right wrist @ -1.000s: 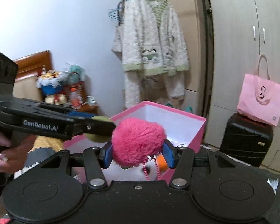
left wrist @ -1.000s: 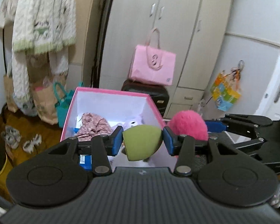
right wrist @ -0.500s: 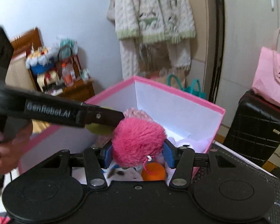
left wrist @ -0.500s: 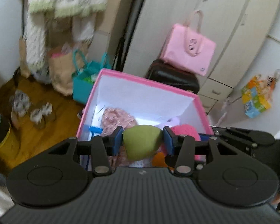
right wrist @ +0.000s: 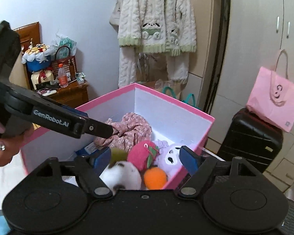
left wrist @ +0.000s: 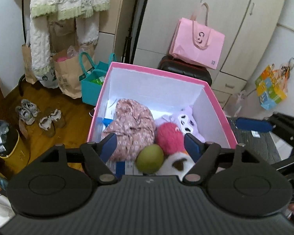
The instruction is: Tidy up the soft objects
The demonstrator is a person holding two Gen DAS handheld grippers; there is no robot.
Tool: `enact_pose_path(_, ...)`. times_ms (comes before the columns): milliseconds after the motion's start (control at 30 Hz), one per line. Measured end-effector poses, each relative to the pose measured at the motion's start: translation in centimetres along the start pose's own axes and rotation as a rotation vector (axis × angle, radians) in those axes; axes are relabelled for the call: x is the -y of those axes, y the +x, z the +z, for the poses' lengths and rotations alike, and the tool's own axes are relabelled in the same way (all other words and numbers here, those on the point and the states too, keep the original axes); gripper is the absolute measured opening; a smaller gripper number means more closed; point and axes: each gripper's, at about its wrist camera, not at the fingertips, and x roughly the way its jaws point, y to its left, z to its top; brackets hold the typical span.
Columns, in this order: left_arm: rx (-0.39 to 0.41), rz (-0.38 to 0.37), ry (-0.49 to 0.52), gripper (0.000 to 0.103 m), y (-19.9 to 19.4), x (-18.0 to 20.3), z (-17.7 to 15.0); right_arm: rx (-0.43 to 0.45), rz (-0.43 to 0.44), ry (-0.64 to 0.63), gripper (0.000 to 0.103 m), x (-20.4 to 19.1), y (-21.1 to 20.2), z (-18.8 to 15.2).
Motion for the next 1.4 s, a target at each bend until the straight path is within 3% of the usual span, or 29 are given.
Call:
enact_pose_path(100,-0.011,0.065,0.034,0.101,-1.2,1.3,-0.4,-0.006,-0.045,-0.031,0.081,-0.9,-1.8,-0.4)
enact_pose_path(167,-0.047,0.148,0.038,0.101,-2.0,2.3,-0.4,-0.007,-0.064,-0.036,0.081,-1.5,-2.9,-0.7)
enact_pose_path(233,-0.06,0.183,0.063,0.101,-3.0,3.1,-0.7,0.001,-0.069,-0.042,0.081,-2.1,-4.4,-1.2)
enact_pose_path(400,-0.043,0.153,0.18,0.101,-6.6,5.1,-2.4,0.023,-0.074,-0.011,0.081,-3.0,-8.1,-2.3)
enact_pose_path(533,0.009,0.163,0.303,0.101,-9.6,7.5,-4.8,0.018,-0.12,0.027,0.093,-3.7,-10.4,-3.5)
enact_pose_path(767,0.115,0.183,0.291,0.101,-12.1,9.0,-7.8,0.012,-0.274,0.062,0.101,-4.7,-13.1,-5.7)
enact_pose_path(867,0.129,0.223,0.265,0.101,-11.5,9.1,-8.5,0.046,-0.287,0.18,0.101,-3.6,-14.3,-7.7)
enact_pose_path(1000,0.113,0.239,0.229,0.101,-10.8,9.2,-9.0,0.071,-0.329,0.288,0.101,-2.7,-15.8,-9.4)
enact_pose_path(1167,0.104,0.2,0.218,0.101,-10.7,10.2,-9.9,0.071,-0.342,0.381,0.101,-1.8,-17.0,-10.4)
enact_pose_path(1400,0.101,0.181,0.21,0.101,-11.0,11.5,-11.4,0.082,-0.394,0.366,0.101,-2.9,-18.0,-11.6)
